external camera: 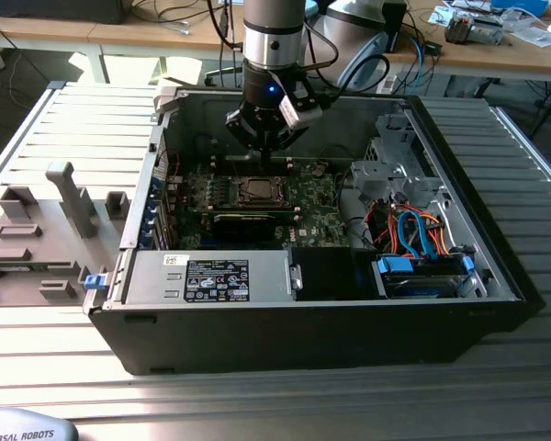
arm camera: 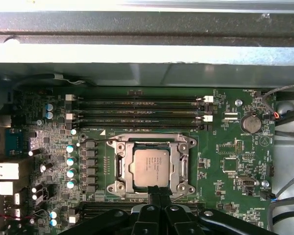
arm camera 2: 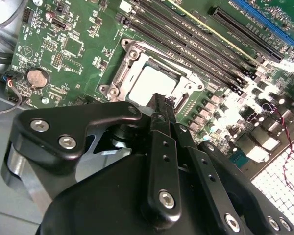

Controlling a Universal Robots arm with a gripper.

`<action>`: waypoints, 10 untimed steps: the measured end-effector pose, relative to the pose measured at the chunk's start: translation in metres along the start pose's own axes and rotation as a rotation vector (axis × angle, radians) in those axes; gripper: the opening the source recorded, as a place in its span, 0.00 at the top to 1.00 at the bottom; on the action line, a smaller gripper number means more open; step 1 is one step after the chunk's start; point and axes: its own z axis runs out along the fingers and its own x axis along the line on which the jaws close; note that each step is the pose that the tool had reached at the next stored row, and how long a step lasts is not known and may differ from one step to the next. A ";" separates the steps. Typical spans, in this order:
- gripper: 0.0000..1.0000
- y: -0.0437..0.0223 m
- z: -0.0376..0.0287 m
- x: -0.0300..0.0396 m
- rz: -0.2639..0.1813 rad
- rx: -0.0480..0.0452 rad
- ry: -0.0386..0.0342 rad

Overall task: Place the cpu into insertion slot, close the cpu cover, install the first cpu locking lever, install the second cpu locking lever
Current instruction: 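Install the first cpu locking lever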

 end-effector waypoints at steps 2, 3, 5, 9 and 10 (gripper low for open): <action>0.89 0.0000 0.0000 0.0013 0.000 0.0001 0.0000; 0.89 0.0000 0.0000 0.0018 0.000 0.0001 0.0000; 0.89 0.0000 0.0000 0.0040 0.000 0.0000 0.0000; 0.89 0.0001 0.0000 0.0054 0.000 0.0001 0.0000; 0.89 0.0000 -0.0001 0.0057 0.000 0.0001 0.0000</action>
